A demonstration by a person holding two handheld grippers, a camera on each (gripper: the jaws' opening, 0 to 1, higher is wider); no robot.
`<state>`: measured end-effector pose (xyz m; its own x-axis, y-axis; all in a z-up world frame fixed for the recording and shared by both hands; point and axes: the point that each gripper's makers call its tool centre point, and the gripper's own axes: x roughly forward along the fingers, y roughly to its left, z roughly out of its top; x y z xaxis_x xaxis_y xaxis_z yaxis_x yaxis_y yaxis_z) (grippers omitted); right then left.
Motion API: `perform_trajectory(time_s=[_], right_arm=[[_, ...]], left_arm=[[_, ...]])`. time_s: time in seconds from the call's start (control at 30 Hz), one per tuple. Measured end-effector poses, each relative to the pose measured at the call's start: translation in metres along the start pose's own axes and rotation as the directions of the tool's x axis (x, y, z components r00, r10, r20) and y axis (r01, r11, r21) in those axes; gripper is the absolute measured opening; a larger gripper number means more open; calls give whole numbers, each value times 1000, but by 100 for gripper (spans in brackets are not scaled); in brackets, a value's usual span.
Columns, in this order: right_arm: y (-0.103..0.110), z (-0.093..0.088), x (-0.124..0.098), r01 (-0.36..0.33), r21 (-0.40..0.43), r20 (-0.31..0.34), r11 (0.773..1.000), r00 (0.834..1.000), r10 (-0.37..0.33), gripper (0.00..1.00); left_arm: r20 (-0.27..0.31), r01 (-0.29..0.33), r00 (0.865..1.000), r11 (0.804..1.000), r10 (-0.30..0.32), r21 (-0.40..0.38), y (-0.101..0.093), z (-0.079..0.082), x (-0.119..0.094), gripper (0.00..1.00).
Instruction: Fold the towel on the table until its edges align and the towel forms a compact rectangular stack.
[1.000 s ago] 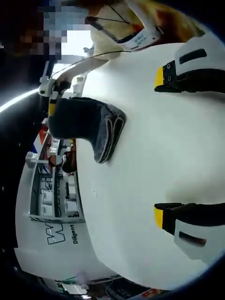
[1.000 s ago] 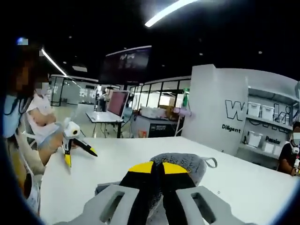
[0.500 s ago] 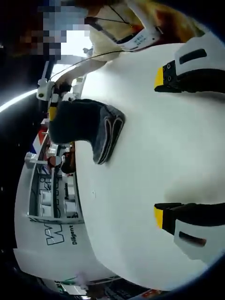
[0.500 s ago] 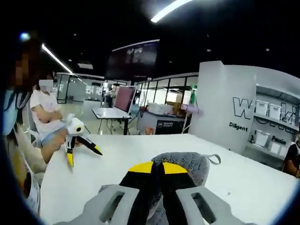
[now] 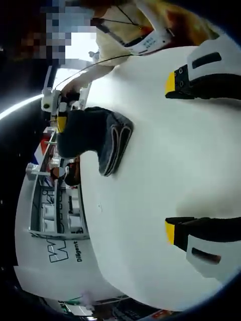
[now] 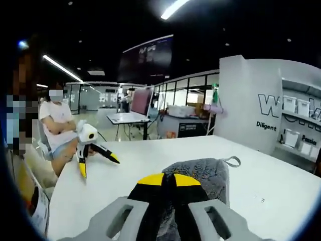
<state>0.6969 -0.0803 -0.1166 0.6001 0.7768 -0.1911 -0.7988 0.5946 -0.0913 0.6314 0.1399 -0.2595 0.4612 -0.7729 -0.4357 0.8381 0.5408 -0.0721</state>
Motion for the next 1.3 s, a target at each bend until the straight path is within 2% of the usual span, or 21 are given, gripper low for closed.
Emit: perform_trajectory(time_s=[0.4, 0.73, 1.3], right_arm=[[7, -27, 24, -51, 74, -36, 996, 998, 53, 1], [13, -42, 36, -82, 109, -62, 991, 994, 89, 2], [30, -79, 59, -138, 173, -124, 975, 979, 161, 2]], left_arm=[[-5, 2, 1000, 1000, -2, -1, 1, -1, -1, 96], [-11, 7, 1000, 1000, -7, -2, 2, -1, -1, 96], [-12, 6, 1000, 1000, -6, -2, -1, -1, 1, 96]])
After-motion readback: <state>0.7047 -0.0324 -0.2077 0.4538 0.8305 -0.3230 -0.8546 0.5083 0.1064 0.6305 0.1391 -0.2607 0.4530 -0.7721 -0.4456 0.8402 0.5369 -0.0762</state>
